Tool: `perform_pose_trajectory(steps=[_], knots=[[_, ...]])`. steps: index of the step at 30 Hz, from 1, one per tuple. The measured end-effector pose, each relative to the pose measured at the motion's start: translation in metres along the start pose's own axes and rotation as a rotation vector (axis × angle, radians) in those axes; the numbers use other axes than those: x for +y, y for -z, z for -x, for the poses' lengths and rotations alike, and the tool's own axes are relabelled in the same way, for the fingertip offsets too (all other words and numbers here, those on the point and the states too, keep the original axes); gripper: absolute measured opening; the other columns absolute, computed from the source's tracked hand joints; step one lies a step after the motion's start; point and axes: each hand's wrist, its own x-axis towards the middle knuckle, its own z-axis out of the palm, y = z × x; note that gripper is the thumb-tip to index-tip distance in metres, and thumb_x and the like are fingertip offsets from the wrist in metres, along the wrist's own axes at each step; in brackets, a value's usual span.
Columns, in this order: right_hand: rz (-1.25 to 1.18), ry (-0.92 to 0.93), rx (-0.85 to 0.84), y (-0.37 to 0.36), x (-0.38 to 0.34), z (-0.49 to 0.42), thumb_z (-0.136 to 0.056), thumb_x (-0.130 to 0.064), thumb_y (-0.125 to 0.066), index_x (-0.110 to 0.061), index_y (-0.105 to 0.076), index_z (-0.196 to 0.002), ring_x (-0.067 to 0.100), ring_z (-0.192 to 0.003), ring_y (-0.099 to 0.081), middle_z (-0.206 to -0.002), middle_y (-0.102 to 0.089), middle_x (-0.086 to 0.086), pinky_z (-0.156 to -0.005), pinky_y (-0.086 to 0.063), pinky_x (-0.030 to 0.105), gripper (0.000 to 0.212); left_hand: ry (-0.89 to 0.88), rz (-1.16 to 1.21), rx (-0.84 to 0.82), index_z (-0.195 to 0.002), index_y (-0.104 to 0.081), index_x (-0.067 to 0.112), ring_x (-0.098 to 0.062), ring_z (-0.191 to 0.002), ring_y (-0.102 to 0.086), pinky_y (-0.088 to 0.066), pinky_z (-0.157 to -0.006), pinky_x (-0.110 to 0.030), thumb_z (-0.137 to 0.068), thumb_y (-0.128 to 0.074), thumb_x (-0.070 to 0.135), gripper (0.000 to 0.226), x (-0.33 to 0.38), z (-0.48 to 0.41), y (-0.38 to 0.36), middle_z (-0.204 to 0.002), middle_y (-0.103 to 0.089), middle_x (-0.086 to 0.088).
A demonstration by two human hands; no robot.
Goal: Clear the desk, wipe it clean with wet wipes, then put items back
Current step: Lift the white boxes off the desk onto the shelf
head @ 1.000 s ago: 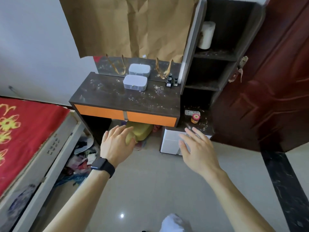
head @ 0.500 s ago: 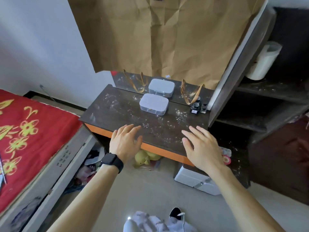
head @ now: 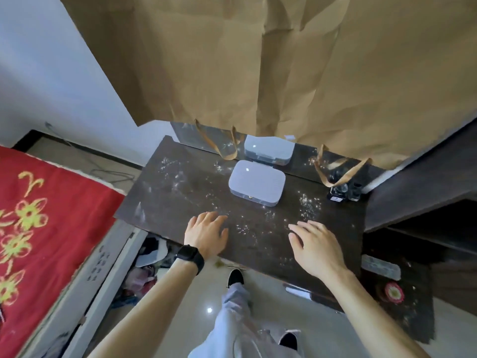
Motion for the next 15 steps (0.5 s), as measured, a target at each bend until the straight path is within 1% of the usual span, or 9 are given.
perform_pose_trajectory(steps=[2, 4, 6, 7, 9, 11, 13, 15], knots=[[-0.044, -0.073, -0.074, -0.005, -0.007, -0.024, -0.101, -0.040, -0.041, -0.034, -0.059, -0.134, 0.017, -0.134, -0.045, -0.139, -0.058, -0.011, -0.109, -0.039, 0.038, 0.039, 0.020, 0.027, -0.080, -0.135, -0.053, 0.039, -0.020, -0.134, -0.043, -0.032, -0.110, -0.037, -0.094, -0.046, 0.043, 0.041, -0.009, -0.029, 0.001, -0.139, -0.054, 0.010], [-0.142, -0.172, -0.124, -0.011, -0.012, -0.049, -0.101, -0.038, -0.041, -0.032, -0.057, -0.136, 0.019, -0.131, -0.047, -0.139, -0.058, -0.011, -0.107, -0.040, 0.037, 0.039, 0.096, 0.124, -0.154, -0.138, -0.051, 0.036, -0.023, -0.132, -0.044, -0.036, -0.108, -0.039, -0.096, -0.043, 0.044, 0.043, -0.016, -0.059, 0.002, -0.142, -0.052, 0.005], [-0.308, -0.312, -0.165, -0.018, -0.017, -0.073, -0.101, -0.038, -0.041, -0.025, -0.051, -0.142, 0.023, -0.132, -0.047, -0.144, -0.055, -0.005, -0.108, -0.038, 0.037, 0.044, 0.196, 0.296, -0.195, -0.142, -0.047, 0.029, -0.027, -0.127, -0.048, -0.042, -0.103, -0.040, -0.097, -0.043, 0.045, 0.048, -0.020, -0.088, 0.005, -0.141, -0.051, -0.002], [-0.397, -0.388, -0.181, -0.021, -0.020, -0.085, -0.102, -0.039, -0.040, -0.022, -0.046, -0.145, 0.024, -0.134, -0.046, -0.147, -0.052, -0.001, -0.110, -0.037, 0.038, 0.047, 0.233, 0.392, -0.201, -0.143, -0.045, 0.026, -0.027, -0.125, -0.050, -0.043, -0.101, -0.038, -0.097, -0.044, 0.045, 0.051, -0.020, -0.101, 0.006, -0.140, -0.051, -0.005], [-0.560, -0.523, -0.207, -0.024, -0.025, -0.107, -0.101, -0.043, -0.040, -0.017, -0.038, -0.150, 0.024, -0.136, -0.046, -0.151, -0.047, 0.003, -0.112, -0.036, 0.039, 0.055, 0.290, 0.563, -0.214, -0.146, -0.042, 0.020, -0.025, -0.125, -0.052, -0.042, -0.100, -0.033, -0.098, -0.047, 0.044, 0.054, -0.016, -0.127, 0.008, -0.141, -0.051, -0.006], [-0.690, -0.616, -0.220, -0.023, -0.030, -0.126, -0.101, -0.046, -0.038, -0.018, -0.035, -0.151, 0.023, -0.136, -0.047, -0.152, -0.047, 0.000, -0.112, -0.037, 0.040, 0.058, 0.328, 0.677, -0.241, -0.147, -0.042, 0.017, -0.023, -0.128, -0.051, -0.039, -0.103, -0.032, -0.097, -0.049, 0.043, 0.056, -0.010, -0.149, 0.011, -0.143, -0.052, -0.004], [-0.758, -0.677, -0.213, -0.020, -0.034, -0.142, -0.101, -0.045, -0.037, -0.018, -0.039, -0.149, 0.024, -0.134, -0.048, -0.148, -0.050, -0.001, -0.109, -0.036, 0.039, 0.056, 0.361, 0.768, -0.294, -0.145, -0.046, 0.019, -0.023, -0.127, -0.052, -0.040, -0.104, -0.033, -0.097, -0.049, 0.043, 0.053, -0.003, -0.163, 0.012, -0.139, -0.057, -0.001], [-0.806, -0.715, -0.193, -0.019, -0.039, -0.153, -0.100, -0.042, -0.038, -0.018, -0.052, -0.140, 0.026, -0.124, -0.054, -0.140, -0.058, 0.002, -0.103, -0.040, 0.038, 0.048, 0.362, 0.822, -0.330, -0.139, -0.052, 0.022, -0.022, -0.122, -0.055, -0.043, -0.100, -0.034, -0.097, -0.048, 0.042, 0.047, 0.002, -0.171, 0.010, -0.132, -0.061, 0.001]])
